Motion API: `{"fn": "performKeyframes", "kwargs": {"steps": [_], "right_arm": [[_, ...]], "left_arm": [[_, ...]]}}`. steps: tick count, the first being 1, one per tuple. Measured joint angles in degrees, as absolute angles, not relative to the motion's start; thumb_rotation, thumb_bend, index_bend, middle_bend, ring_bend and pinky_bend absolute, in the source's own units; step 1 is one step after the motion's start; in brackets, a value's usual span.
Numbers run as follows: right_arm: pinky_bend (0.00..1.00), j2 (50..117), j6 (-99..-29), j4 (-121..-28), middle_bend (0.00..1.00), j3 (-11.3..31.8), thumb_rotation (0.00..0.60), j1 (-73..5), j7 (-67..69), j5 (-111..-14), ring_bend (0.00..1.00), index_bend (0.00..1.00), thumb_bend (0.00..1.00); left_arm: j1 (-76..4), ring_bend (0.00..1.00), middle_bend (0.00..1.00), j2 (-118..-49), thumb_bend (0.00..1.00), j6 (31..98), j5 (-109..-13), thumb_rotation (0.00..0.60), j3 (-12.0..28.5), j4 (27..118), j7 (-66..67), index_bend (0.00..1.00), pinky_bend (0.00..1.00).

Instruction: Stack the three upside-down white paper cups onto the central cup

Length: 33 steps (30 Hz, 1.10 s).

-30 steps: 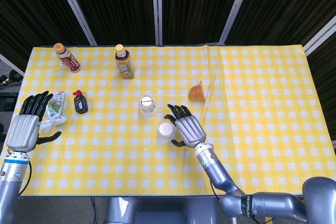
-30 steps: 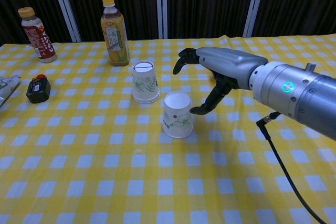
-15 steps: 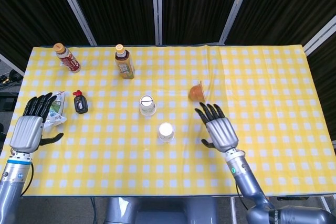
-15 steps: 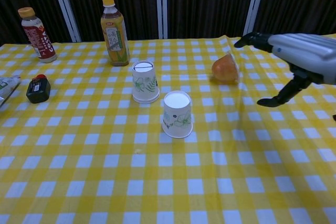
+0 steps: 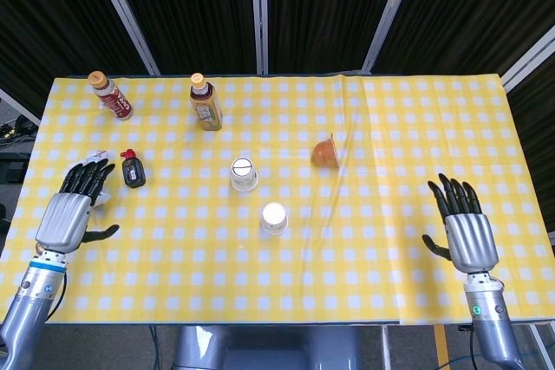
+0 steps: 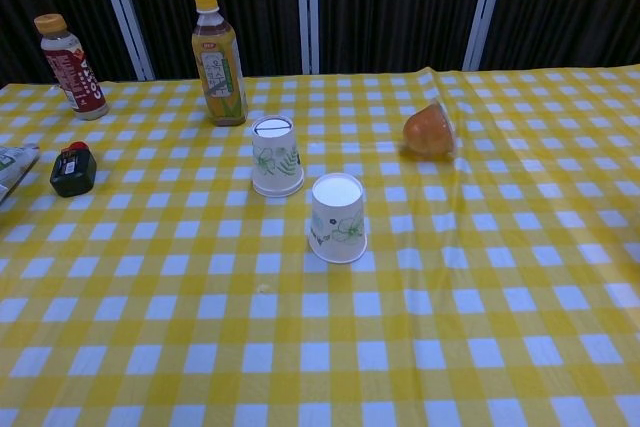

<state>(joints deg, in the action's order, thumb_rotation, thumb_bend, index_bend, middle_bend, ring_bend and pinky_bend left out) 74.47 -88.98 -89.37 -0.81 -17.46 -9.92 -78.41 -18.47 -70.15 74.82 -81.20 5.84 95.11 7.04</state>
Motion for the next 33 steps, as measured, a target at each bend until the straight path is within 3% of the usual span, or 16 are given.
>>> {"fn": "performKeyframes", "kwargs": {"steps": [7,16,22,33], "right_arm": [[0.0,72.4,-91.1,-87.8,0.0,-0.6,0.6,-14.7,-5.5,-80.7,0.0,0.08,0.09],[0.0,70.5,-91.9,-88.2,0.0,0.1,0.6,-12.1,-1.6,-83.5,0.0,0.08,0.09],[0.0,69.1,-91.6,-88.4,0.0,1.0,0.6,-11.6,0.7,-84.0,0.0,0.08,0.09],[0.0,66.5,-90.5,-88.1,0.0,3.4,0.6,-10.5,6.9,-83.6,0.0,0.08,0.09]], "left_arm": [[-23.7,0.0,0.0,-69.7,0.15,68.9,-81.2,0.6,7.9,97.9,8.4,0.22,0.0],[-39.0,0.0,0.0,-69.6,0.17,50.7,-73.7,0.6,13.6,101.1,16.0,0.22,0.0],[-47.6,0.0,0.0,-72.8,0.17,42.2,-66.3,0.6,15.2,99.6,20.7,0.21,0.0],[-61.2,0.0,0.0,-80.4,0.17,39.0,-48.3,0.6,13.5,95.5,32.6,0.22,0.0]]}}
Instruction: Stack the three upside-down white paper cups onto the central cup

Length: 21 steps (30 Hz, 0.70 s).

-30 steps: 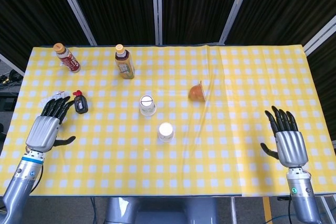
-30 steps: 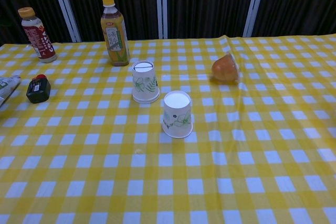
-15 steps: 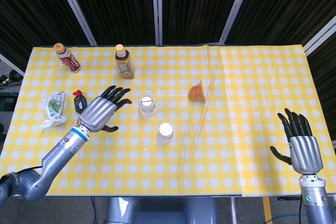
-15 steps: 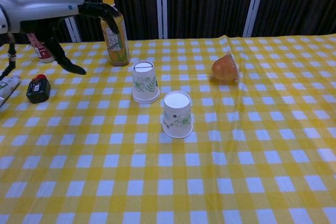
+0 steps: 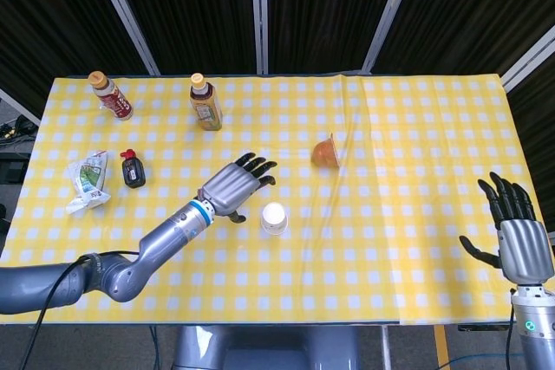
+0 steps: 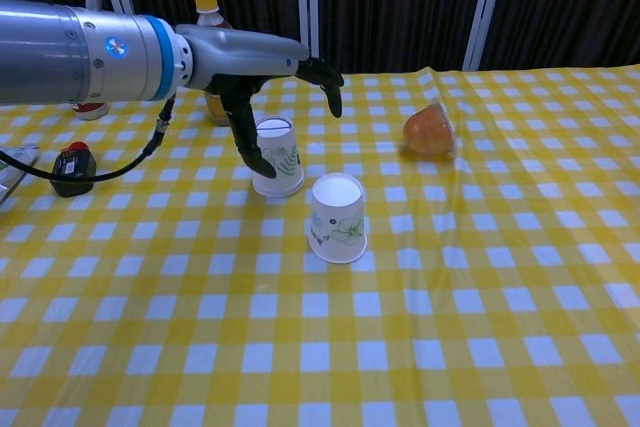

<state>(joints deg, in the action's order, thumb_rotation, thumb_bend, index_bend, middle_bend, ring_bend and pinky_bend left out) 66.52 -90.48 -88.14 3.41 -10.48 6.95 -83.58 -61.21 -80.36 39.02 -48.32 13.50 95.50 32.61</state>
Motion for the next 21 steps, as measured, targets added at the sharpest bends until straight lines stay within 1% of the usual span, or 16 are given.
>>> {"fn": "performKeyframes", "kwargs": {"steps": [10,12,16,21], "right_arm": [[0.0,64.8,-90.2,-88.4,0.0,5.4,0.6,-9.3,11.2,-83.2,0.0,0.08,0.09],[0.0,64.7,-90.1,-88.4,0.0,5.5,0.6,-9.2,11.5,-83.2,0.0,0.08,0.09],[0.0,64.5,-89.9,-88.5,0.0,5.8,0.6,-9.0,11.9,-83.5,0.0,0.08,0.09],[0.0,64.4,-89.8,-88.5,0.0,6.4,0.6,-8.6,12.2,-83.4,0.0,0.08,0.09]], "left_arm": [[-70.9,0.0,0.0,-84.0,0.19,39.2,-34.3,0.6,9.2,92.9,38.8,0.22,0.0],[-72.1,0.0,0.0,-84.5,0.19,39.4,-32.9,0.6,8.4,92.5,39.3,0.22,0.0],[-73.8,0.0,0.0,-85.7,0.25,39.7,-31.0,0.6,7.4,91.3,39.5,0.23,0.0],[-75.8,0.0,0.0,-87.9,0.25,39.5,-29.5,0.6,6.1,88.9,39.3,0.26,0.0]]}}
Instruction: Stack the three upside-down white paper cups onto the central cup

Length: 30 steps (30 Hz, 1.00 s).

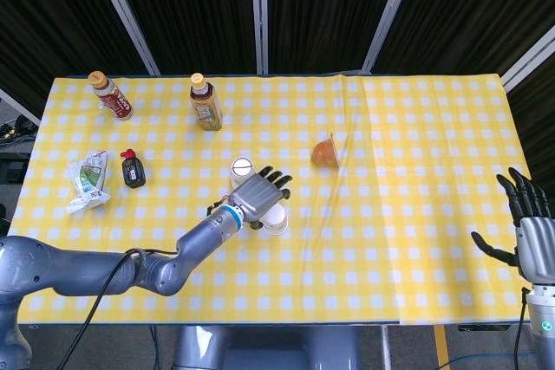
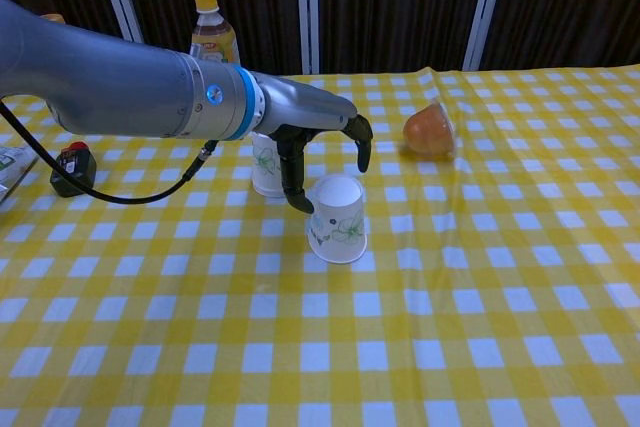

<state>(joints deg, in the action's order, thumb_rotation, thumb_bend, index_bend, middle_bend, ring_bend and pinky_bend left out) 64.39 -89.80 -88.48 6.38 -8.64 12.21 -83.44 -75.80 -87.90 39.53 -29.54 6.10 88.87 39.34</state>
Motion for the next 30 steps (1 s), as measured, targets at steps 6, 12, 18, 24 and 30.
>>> {"fn": "performKeyframes", "kwargs": {"steps": [6,12,18,24,30], "right_arm": [[0.0,64.4,-89.8,-88.5,0.0,6.7,0.6,-8.4,12.3,-83.9,0.0,0.08,0.09],[0.0,64.4,-89.8,-88.4,0.0,7.0,0.6,-8.1,12.3,-84.2,0.0,0.08,0.09],[0.0,64.4,-89.7,-88.6,0.0,7.2,0.6,-7.9,12.1,-84.5,0.0,0.08,0.09],[0.0,64.7,-89.7,-88.6,0.0,7.3,0.6,-7.8,11.3,-84.9,0.0,0.08,0.09],[0.0,65.0,-89.7,-88.7,0.0,7.4,0.6,-7.7,10.3,-85.3,0.0,0.08,0.09]], "left_arm": [[-76.7,0.0,0.0,-89.2,0.32,40.4,-29.1,0.6,5.1,87.7,38.5,0.38,0.0],[-76.0,0.0,0.0,-88.5,0.34,42.2,-31.6,0.6,5.3,88.5,36.2,0.43,0.0],[-74.3,0.0,0.0,-84.7,0.34,44.2,-34.8,0.6,5.9,92.0,33.8,0.43,0.0],[-71.3,0.0,0.0,-77.8,0.34,47.0,-38.2,0.6,6.8,96.0,30.5,0.42,0.0],[-67.3,0.0,0.0,-70.7,0.34,48.6,-39.4,0.6,7.4,96.3,25.8,0.41,0.0]]}}
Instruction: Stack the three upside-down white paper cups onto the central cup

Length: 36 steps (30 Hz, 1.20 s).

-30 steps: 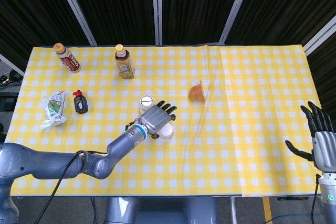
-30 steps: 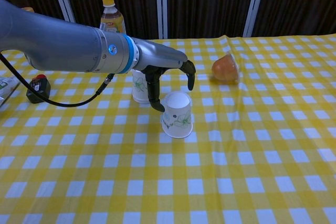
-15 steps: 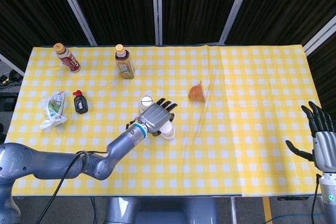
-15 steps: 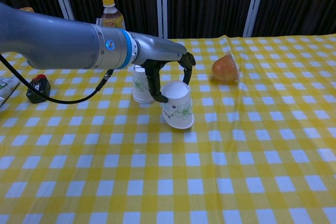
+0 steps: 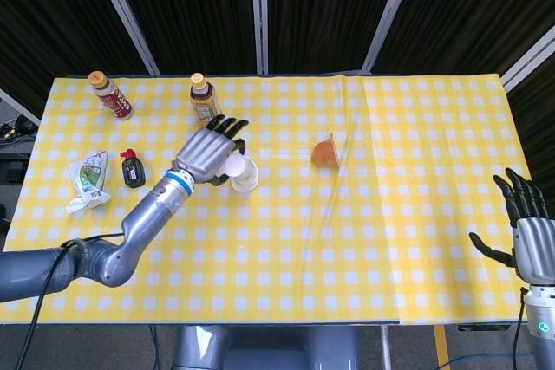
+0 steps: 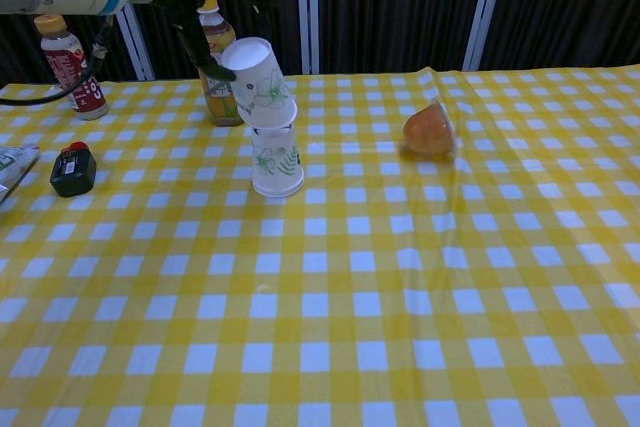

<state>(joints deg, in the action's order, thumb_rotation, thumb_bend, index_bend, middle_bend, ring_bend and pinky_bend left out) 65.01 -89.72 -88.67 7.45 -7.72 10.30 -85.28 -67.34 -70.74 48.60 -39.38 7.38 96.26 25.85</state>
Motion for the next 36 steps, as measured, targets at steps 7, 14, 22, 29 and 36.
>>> {"fn": "performKeyframes", "kwargs": {"steps": [7,14,22,29,36], "right_arm": [[0.0,65.4,-89.3,-88.9,0.0,7.3,0.6,-7.8,9.3,-85.8,0.0,0.08,0.09],[0.0,65.6,-88.6,-88.8,0.0,7.5,0.6,-7.9,8.9,-85.4,0.0,0.08,0.09],[0.0,65.5,-87.9,-88.6,0.0,7.9,0.6,-7.9,9.0,-84.7,0.0,0.08,0.09],[0.0,65.5,-87.6,-88.6,0.0,8.0,0.6,-7.8,9.1,-84.5,0.0,0.08,0.09],[0.0,65.7,-87.3,-88.6,0.0,7.8,0.6,-7.8,8.7,-84.7,0.0,0.08,0.09]], "left_arm": [[-64.9,0.0,0.0,-70.6,0.34,45.4,-41.0,0.6,7.6,91.8,20.8,0.41,0.0],[-64.9,0.0,0.0,-73.9,0.34,43.1,-42.4,0.6,8.5,87.6,18.7,0.4,0.0],[-66.3,0.0,0.0,-76.9,0.33,40.9,-41.4,0.6,8.4,84.8,19.4,0.34,0.0],[-67.5,0.0,0.0,-78.3,0.15,39.5,-37.6,0.6,6.8,83.2,21.8,0.0,0.0],[-66.6,0.0,0.0,-77.9,0.15,42.4,-37.0,0.6,5.9,84.5,22.5,0.0,0.0]]}}
